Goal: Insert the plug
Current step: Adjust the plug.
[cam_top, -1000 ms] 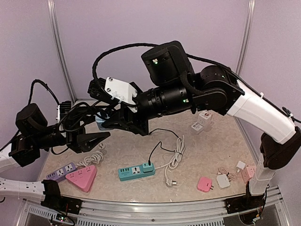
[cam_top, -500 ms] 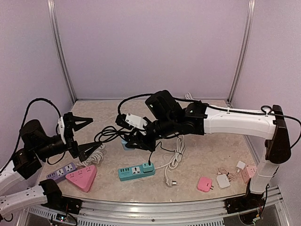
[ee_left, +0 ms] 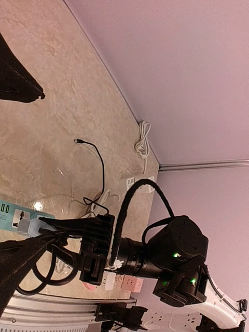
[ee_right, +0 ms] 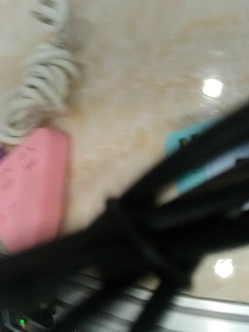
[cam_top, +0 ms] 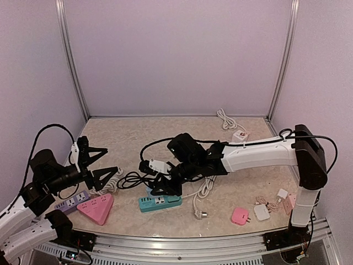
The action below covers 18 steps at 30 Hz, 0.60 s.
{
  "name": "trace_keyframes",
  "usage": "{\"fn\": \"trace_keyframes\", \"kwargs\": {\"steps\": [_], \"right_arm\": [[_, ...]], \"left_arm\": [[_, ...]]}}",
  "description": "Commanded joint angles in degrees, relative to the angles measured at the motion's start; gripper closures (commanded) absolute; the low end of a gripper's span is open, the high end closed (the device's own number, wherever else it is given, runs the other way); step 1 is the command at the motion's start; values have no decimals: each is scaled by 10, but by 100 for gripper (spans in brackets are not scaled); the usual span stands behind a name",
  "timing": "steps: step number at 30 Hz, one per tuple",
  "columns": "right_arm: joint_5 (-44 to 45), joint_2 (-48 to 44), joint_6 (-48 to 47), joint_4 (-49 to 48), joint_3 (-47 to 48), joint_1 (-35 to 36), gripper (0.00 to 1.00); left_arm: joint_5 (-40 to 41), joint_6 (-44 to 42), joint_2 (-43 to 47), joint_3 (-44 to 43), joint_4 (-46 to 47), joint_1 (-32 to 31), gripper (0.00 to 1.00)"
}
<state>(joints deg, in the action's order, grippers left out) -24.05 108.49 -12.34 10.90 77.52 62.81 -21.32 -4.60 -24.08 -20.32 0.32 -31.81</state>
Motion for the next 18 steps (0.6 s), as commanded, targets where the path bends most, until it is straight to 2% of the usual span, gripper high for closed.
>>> {"fn": "trace_keyframes", "kwargs": {"steps": [1,10,18], "right_arm": [[-21,6,8,-34,-24,-7,100],[-11,31,5,-63,-49,-6,100],[34,43,-33,-22,-49,-5,100]], "left_arm": [[-22,10,-11,21,21,-8,13],[-9,18,-35,52,54,-33,12],[-12,11,-41,55,55,-34,13]]}}
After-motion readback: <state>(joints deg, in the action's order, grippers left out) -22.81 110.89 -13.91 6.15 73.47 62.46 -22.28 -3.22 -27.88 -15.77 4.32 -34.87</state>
